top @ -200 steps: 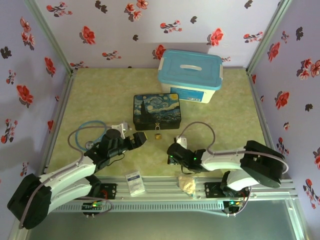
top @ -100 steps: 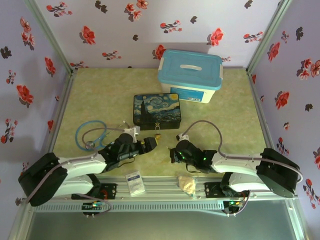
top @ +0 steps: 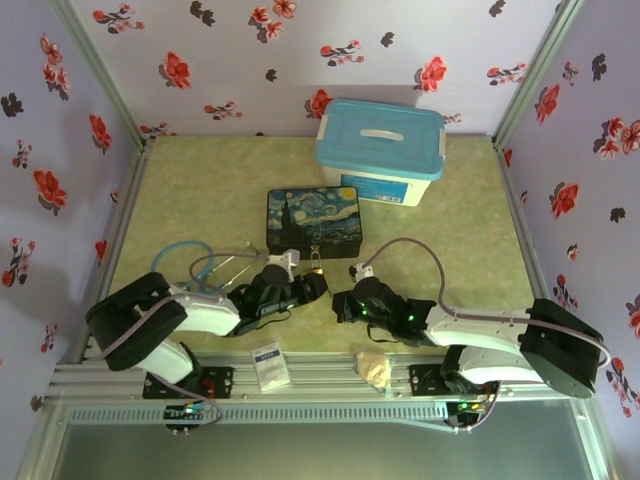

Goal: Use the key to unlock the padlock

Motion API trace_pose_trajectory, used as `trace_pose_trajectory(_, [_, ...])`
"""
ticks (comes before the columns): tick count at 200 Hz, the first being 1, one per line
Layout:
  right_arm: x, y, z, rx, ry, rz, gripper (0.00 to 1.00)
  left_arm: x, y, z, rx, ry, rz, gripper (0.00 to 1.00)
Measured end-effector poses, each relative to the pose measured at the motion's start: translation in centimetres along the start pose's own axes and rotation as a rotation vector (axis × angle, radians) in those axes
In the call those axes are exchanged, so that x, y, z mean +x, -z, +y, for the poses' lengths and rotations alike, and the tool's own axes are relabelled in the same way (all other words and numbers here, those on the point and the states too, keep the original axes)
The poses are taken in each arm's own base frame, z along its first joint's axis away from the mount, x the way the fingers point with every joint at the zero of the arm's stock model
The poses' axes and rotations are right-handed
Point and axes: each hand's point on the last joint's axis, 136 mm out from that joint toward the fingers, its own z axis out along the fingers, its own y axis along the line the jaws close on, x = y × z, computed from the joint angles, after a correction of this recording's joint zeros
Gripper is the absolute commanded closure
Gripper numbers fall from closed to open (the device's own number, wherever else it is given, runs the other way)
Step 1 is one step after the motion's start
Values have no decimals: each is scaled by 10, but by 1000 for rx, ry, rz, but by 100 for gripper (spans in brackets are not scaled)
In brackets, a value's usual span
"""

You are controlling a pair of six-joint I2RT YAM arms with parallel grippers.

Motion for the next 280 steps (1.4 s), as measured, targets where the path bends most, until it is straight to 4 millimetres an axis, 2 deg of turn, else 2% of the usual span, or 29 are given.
trace_pose_trajectory(8, [-1,0,1,-3,0,-2,100,2,-4,-5,19,1,4,58])
trace_pose_trajectory(31, [-2,0,2,-9,-2,-7,100,7,-11,-15,59,7,16,75])
trace_pose_trajectory(54, [1,0,-1,-6,-6,-6,100,9,-16,-16,84,27,17,79])
trace_pose_trajectory(66, [1,0,-2,-3,-8,-5,100,10,-18,-16,93,38,14,90])
trace_pose_trajectory(78, [0,0,-2,-3,-8,-8,100,10,-20,-15,99,52,15,96])
trace_pose_trajectory(92, [0,0,-2,0,-9,-11,100,10,-19,-18,112,56,13,100])
trace_pose_trajectory(107, [-1,0,-3,2,-10,-15,100,10,-19,-19,113,57,14,100])
trace_pose_trajectory(117, [-1,0,-3,4,-10,-17,83,10,-19,-19,113,57,13,100])
trace_pose_trajectory(128, [-2,0,-4,5,-15,-20,44,9,-19,-19,115,57,13,100])
trace_pose_trajectory(136, [-3,1,-5,3,-16,-27,26,9,-18,-21,119,56,10,100])
trace_pose_trajectory(146, [-4,4,-9,-3,-27,-36,15,6,-14,-23,126,56,-3,100])
trace_pose_trajectory(161, [-9,10,-13,-49,-51,-68,9,0,-3,-30,140,52,-28,100])
trace_pose_trajectory(188, [-25,26,-6,-177,-96,-151,9,-23,23,-60,220,47,-115,100])
trace_pose_trajectory(217, [-50,47,35,-381,-100,-230,14,-43,48,-90,308,51,-194,100])
trace_pose_trajectory(232, [-59,57,55,-483,-98,-260,21,-48,55,-95,324,54,-212,100])
trace_pose_trajectory(243, [-65,63,68,-552,-102,-277,31,-50,58,-98,330,54,-219,100])
trace_pose_trajectory(280, [-79,70,99,-706,-113,-279,37,-59,71,-116,371,46,-247,100])
